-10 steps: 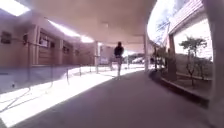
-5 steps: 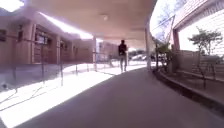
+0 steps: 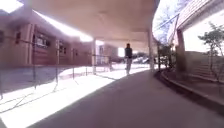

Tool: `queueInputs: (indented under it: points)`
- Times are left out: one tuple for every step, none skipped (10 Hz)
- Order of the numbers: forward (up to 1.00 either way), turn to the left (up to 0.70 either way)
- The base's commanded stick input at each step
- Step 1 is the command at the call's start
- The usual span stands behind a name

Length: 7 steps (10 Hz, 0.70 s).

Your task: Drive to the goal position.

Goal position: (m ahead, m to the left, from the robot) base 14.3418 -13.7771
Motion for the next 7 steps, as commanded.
queueInputs:
  points:
    - [0.85,0.00]
    - [0.85,0.00]
    - [0.85,0.00]
    - [0.85,0.00]
    - [0.85,0.00]
    - [0.85,0.00]
    - [0.85,0.00]
